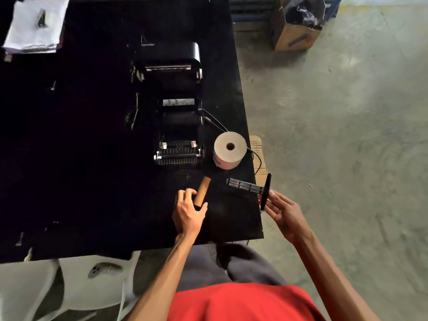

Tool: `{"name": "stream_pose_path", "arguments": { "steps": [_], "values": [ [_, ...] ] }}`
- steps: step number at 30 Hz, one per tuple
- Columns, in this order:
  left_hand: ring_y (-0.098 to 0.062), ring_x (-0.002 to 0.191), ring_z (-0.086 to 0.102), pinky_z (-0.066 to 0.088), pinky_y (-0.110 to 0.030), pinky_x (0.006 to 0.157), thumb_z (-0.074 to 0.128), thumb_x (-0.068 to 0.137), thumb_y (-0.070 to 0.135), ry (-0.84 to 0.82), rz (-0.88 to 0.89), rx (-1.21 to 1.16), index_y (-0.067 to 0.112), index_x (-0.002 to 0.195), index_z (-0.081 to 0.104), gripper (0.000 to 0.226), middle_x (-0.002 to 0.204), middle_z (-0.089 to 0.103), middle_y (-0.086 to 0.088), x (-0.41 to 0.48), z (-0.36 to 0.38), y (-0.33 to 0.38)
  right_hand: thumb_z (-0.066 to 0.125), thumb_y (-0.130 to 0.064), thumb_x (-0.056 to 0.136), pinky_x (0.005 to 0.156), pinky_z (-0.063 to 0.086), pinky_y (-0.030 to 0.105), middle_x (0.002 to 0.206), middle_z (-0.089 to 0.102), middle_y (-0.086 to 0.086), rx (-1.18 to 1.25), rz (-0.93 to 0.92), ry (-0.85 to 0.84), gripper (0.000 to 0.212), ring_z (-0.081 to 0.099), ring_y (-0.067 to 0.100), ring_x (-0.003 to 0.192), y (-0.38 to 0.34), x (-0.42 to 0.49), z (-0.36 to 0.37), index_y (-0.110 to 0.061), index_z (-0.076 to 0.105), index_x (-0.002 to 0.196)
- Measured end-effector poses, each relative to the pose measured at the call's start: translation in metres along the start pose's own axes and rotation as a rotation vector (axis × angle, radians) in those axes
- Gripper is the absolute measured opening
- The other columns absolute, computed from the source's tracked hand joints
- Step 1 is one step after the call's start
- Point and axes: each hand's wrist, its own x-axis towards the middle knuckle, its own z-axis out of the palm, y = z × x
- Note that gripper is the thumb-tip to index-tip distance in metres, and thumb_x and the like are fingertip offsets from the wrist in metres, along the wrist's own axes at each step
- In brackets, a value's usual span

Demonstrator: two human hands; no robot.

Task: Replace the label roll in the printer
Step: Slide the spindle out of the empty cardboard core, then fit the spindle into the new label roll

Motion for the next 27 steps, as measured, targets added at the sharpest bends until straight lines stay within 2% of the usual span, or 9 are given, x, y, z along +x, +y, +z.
{"name": "stream_pose_path", "arguments": {
  "steps": [3, 5, 6, 9, 14, 18, 20, 23, 27],
  "values": [
    [-0.018, 0.081, 0.064, 0.05, -0.026, 0.056, 0.087, 0.07, 0.027, 0.089, 0.111, -0.086, 0.019, 0.103, 0.061, 0.042, 0.1, 0.06, 0.0, 0.01, -0.01, 0.021, 0.071, -0.016, 0.081, 0.079, 0.065, 0.032, 0.111, 0.078, 0.019, 0.041, -0.026, 0.015, 0.039, 0.078, 0.026, 0.098, -0.007, -0.003, -0.007, -0.001, 0.071, 0.117],
    [-0.017, 0.09, 0.063, 0.055, -0.028, 0.066, 0.087, 0.07, 0.028, 0.106, 0.214, -0.087, 0.019, 0.111, 0.059, 0.05, 0.106, 0.06, -0.001, 0.025, -0.017, 0.046, 0.071, -0.016, 0.08, 0.083, 0.064, 0.034, 0.111, 0.078, 0.019, 0.056, -0.043, 0.033, 0.039, 0.078, 0.027, 0.099, -0.011, -0.005, -0.011, -0.001, 0.072, 0.116],
    [-0.018, 0.096, 0.061, 0.056, -0.03, 0.076, 0.088, 0.068, 0.03, 0.101, 0.273, -0.064, 0.018, 0.116, 0.058, 0.059, 0.111, 0.059, -0.002, 0.034, -0.02, 0.061, 0.071, -0.016, 0.081, 0.084, 0.064, 0.034, 0.111, 0.078, 0.019, 0.064, -0.051, 0.04, 0.04, 0.078, 0.027, 0.099, -0.012, -0.006, -0.013, 0.0, 0.071, 0.117],
    [-0.023, 0.117, 0.05, 0.047, -0.038, 0.099, 0.091, 0.059, 0.041, 0.011, 0.426, 0.093, 0.016, 0.136, 0.048, 0.092, 0.128, 0.051, -0.009, 0.067, -0.024, 0.111, 0.07, -0.015, 0.081, 0.084, 0.064, 0.035, 0.11, 0.078, 0.02, 0.099, -0.066, 0.055, 0.041, 0.078, 0.027, 0.098, -0.014, -0.009, -0.018, 0.001, 0.07, 0.118],
    [-0.033, 0.141, 0.034, 0.039, -0.054, 0.111, 0.089, 0.06, 0.043, -0.198, 0.486, 0.336, 0.023, 0.15, 0.029, 0.11, 0.149, 0.035, -0.016, 0.105, -0.011, 0.169, 0.072, -0.016, 0.079, 0.083, 0.064, 0.036, 0.107, 0.079, 0.019, 0.138, -0.07, 0.104, 0.038, 0.078, 0.027, 0.096, -0.01, -0.014, -0.021, 0.0, 0.072, 0.114],
    [-0.037, 0.149, 0.022, 0.032, -0.059, 0.115, 0.092, 0.061, 0.04, -0.333, 0.466, 0.467, 0.025, 0.154, 0.022, 0.117, 0.156, 0.026, -0.019, 0.116, 0.003, 0.167, 0.069, -0.011, 0.089, 0.079, 0.065, 0.031, 0.099, 0.08, 0.017, 0.139, -0.076, 0.149, 0.02, 0.08, 0.022, 0.088, 0.0, -0.012, -0.021, -0.003, 0.074, 0.106],
    [-0.038, 0.146, 0.026, 0.034, -0.059, 0.113, 0.092, 0.062, 0.038, -0.388, 0.461, 0.492, 0.025, 0.155, 0.02, 0.118, 0.155, 0.027, -0.019, 0.118, 0.007, 0.16, 0.065, -0.007, 0.095, 0.077, 0.065, 0.03, 0.093, 0.081, 0.015, 0.123, -0.057, 0.166, 0.013, 0.08, 0.019, 0.082, 0.006, -0.009, -0.019, -0.002, 0.074, 0.104],
    [-0.034, 0.134, 0.039, 0.043, -0.056, 0.106, 0.089, 0.064, 0.034, -0.366, 0.502, 0.478, 0.025, 0.153, 0.024, 0.111, 0.143, 0.035, -0.015, 0.124, 0.008, 0.153, 0.063, -0.003, 0.097, 0.08, 0.062, 0.031, 0.087, 0.081, 0.013, 0.091, -0.029, 0.183, 0.012, 0.08, 0.017, 0.075, 0.014, -0.001, -0.015, 0.0, 0.073, 0.102],
    [-0.032, 0.124, 0.044, 0.053, -0.052, 0.094, 0.09, 0.061, 0.033, -0.349, 0.539, 0.433, 0.023, 0.143, 0.034, 0.1, 0.132, 0.04, -0.013, 0.129, 0.008, 0.153, 0.064, -0.004, 0.097, 0.084, 0.06, 0.035, 0.101, 0.077, 0.019, 0.032, -0.007, 0.213, 0.018, 0.079, 0.016, 0.078, 0.024, 0.012, -0.01, 0.003, 0.07, 0.112]
  ]
}}
